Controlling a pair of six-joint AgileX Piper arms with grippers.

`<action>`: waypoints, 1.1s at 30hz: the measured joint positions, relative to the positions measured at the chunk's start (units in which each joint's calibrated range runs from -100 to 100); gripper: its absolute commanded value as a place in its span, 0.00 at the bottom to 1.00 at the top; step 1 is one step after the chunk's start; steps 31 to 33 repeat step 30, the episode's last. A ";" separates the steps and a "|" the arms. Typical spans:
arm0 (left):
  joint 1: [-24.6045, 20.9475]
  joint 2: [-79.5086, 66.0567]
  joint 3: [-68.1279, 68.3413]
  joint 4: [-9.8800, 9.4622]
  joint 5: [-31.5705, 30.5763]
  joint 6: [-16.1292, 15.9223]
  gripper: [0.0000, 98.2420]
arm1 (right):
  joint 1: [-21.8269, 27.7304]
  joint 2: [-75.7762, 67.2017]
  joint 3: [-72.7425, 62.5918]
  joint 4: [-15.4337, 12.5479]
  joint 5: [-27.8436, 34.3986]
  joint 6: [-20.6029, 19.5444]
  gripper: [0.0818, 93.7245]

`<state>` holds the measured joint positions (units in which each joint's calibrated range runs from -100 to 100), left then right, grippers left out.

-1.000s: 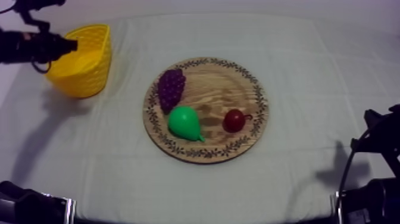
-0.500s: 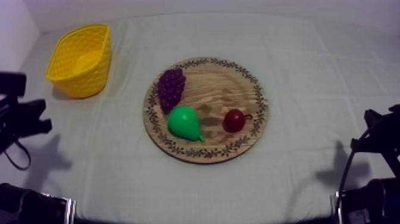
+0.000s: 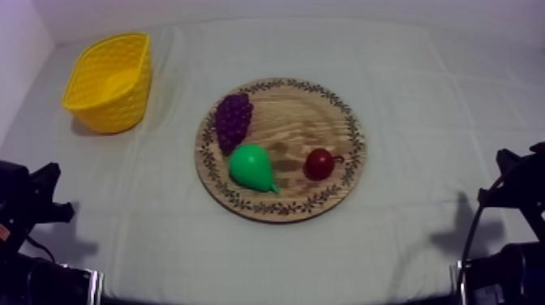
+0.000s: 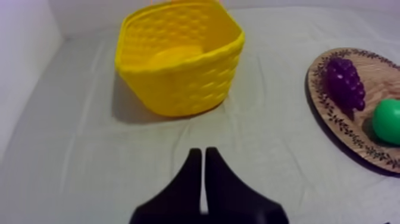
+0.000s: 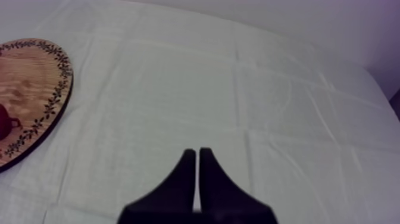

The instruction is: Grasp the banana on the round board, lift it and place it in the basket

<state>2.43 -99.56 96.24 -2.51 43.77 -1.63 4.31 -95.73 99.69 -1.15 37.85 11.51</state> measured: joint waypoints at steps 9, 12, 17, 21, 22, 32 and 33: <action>0.26 -0.44 2.71 0.15 -6.65 6.80 0.00 | 0.00 0.00 0.00 0.00 0.00 -0.20 0.00; 0.26 -0.44 3.25 0.15 -10.83 10.34 0.00 | 0.00 0.00 0.00 0.00 0.00 -0.01 0.00; 0.26 -0.44 3.46 0.18 -12.34 13.34 0.00 | 0.00 0.00 0.00 0.00 0.00 -0.01 0.00; 0.26 -0.44 3.46 0.18 -12.46 12.68 0.00 | 0.00 0.00 0.00 0.00 0.00 -0.01 0.00; 0.26 -0.44 3.50 0.18 -12.46 12.49 0.00 | 0.00 0.00 0.00 0.00 0.00 -0.01 0.00; 0.26 -0.44 3.55 0.18 -12.53 12.35 0.00 | 0.00 0.00 0.00 0.00 0.00 -0.01 0.00; 0.26 -0.44 3.55 0.18 -12.53 12.35 0.00 | 0.00 0.00 0.00 0.00 0.00 -0.01 0.00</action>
